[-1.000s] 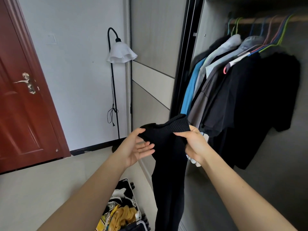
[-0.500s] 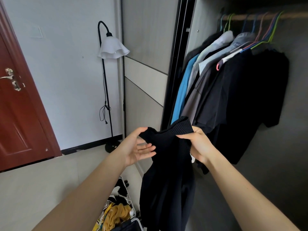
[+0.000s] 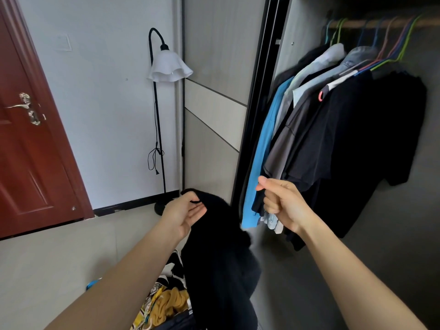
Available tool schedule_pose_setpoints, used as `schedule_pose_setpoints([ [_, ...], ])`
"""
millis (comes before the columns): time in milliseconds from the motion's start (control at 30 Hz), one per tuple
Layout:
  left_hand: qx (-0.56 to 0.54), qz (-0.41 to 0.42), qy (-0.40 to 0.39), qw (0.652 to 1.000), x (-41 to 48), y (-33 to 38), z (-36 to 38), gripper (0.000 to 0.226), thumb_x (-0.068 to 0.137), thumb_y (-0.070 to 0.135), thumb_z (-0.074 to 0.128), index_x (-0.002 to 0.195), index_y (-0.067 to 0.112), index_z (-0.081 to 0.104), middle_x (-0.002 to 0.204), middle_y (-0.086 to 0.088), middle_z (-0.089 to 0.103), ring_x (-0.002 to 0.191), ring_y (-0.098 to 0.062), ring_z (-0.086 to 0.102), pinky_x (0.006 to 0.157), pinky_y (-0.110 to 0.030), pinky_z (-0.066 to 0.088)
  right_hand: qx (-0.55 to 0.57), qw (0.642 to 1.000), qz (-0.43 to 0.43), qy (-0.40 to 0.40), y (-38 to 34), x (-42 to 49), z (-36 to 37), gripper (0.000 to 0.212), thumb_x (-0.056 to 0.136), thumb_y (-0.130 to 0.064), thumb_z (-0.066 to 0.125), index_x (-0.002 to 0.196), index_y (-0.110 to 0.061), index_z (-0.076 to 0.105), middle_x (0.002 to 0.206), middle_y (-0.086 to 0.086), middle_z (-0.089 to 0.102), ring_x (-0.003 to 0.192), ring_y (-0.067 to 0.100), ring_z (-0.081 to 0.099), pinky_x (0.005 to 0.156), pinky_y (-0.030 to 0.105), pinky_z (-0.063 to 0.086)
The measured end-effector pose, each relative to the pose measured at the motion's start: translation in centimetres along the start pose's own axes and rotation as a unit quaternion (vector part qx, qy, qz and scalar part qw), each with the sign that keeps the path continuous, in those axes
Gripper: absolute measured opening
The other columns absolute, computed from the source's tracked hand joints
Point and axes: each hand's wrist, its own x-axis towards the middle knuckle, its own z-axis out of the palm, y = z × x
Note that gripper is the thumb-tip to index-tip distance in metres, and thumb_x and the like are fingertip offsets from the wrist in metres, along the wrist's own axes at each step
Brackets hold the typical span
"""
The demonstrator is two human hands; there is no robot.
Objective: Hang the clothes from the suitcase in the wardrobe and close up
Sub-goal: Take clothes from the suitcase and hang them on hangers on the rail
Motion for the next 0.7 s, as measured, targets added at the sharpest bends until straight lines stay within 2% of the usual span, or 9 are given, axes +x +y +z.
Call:
schedule_pose_setpoints([
  [33, -0.007, 0.000, 0.006, 1.000, -0.1, -0.2, 0.0, 0.007, 0.088, -0.005, 0.052, 0.085, 0.000, 0.056, 0.083, -0.018, 0.059, 0.077, -0.023, 0.062, 0.057, -0.026, 0.059, -0.028, 1.000, -0.008, 0.003, -0.1, 0.0, -0.1, 0.026, 0.074, -0.034, 0.075, 0.080, -0.009, 0.072, 0.048, -0.002, 0.026, 0.043, 0.011, 0.021, 0.042, 0.017, 0.027],
  [100, -0.013, -0.002, 0.014, 1.000, -0.3, -0.8, 0.1, 0.007, 0.088, -0.005, 0.052, 0.085, 0.000, 0.056, 0.083, -0.018, 0.058, 0.076, -0.022, 0.062, 0.054, -0.025, 0.059, -0.110, 0.994, -0.011, -0.018, -0.5, -0.2, 0.0, 0.024, 0.080, -0.030, 0.076, 0.092, -0.010, 0.074, 0.053, 0.000, 0.032, 0.046, 0.010, 0.025, 0.044, 0.018, 0.026],
  [167, 0.006, 0.006, 0.018, 1.000, -0.4, -1.1, 0.5, 0.005, 0.087, -0.004, 0.054, 0.084, 0.000, 0.057, 0.081, -0.017, 0.059, 0.073, -0.021, 0.062, 0.052, -0.023, 0.058, -0.210, 0.976, 0.006, -0.052, 0.1, -0.4, 1.1, 0.022, 0.083, -0.030, 0.076, 0.097, -0.014, 0.074, 0.057, -0.006, 0.047, 0.050, 0.006, 0.039, 0.049, 0.016, 0.033],
  [267, 0.052, 0.041, 0.025, 0.997, -0.6, -1.1, 1.4, 0.003, 0.085, -0.003, 0.057, 0.082, -0.001, 0.057, 0.073, -0.014, 0.059, 0.068, -0.019, 0.063, 0.056, -0.022, 0.058, -0.293, 0.953, 0.015, -0.079, 2.6, -0.1, 3.2, 0.020, 0.077, -0.033, 0.082, 0.089, -0.020, 0.073, 0.078, -0.005, 0.067, 0.072, 0.005, 0.060, 0.069, 0.020, 0.048],
  [300, 0.065, 0.056, 0.023, 0.996, -0.7, -1.1, 1.5, 0.003, 0.084, -0.002, 0.059, 0.081, -0.001, 0.058, 0.069, -0.012, 0.060, 0.065, -0.017, 0.064, 0.057, -0.022, 0.057, -0.290, 0.954, 0.008, -0.073, 3.5, -0.1, 3.7, 0.015, 0.079, -0.028, 0.081, 0.086, -0.019, 0.072, 0.080, -0.003, 0.068, 0.074, 0.005, 0.062, 0.072, 0.022, 0.050],
  [433, 0.095, 0.097, 0.010, 0.991, -1.3, -0.4, 0.6, 0.004, 0.081, -0.001, 0.059, 0.083, -0.001, 0.062, 0.063, -0.006, 0.063, 0.063, -0.014, 0.062, 0.061, -0.022, 0.055, -0.194, 0.980, -0.007, -0.035, 5.1, -0.1, 4.6, 0.003, 0.087, -0.011, 0.073, 0.086, -0.009, 0.072, 0.074, -0.003, 0.070, 0.066, 0.001, 0.064, 0.063, 0.013, 0.047],
  [600, 0.069, 0.108, 0.016, 0.992, -2.2, 0.6, -1.5, 0.009, 0.081, -0.002, 0.054, 0.081, 0.001, 0.063, 0.069, -0.006, 0.063, 0.066, -0.016, 0.060, 0.059, -0.021, 0.054, -0.174, 0.983, 0.007, -0.057, 5.1, -0.4, 5.1, 0.005, 0.087, -0.016, 0.072, 0.090, -0.013, 0.075, 0.091, -0.002, 0.075, 0.089, 0.007, 0.068, 0.084, 0.014, 0.049],
  [700, 0.059, 0.111, 0.040, 0.991, -2.4, 0.7, -3.2, 0.009, 0.082, -0.001, 0.050, 0.083, 0.003, 0.057, 0.081, -0.010, 0.056, 0.074, -0.019, 0.057, 0.057, -0.020, 0.054, -0.081, 0.992, 0.054, -0.085, 4.9, -0.4, 5.9, 0.019, 0.096, -0.014, 0.061, 0.078, -0.016, 0.065, 0.077, -0.001, 0.070, 0.074, 0.013, 0.066, 0.077, 0.024, 0.052],
])
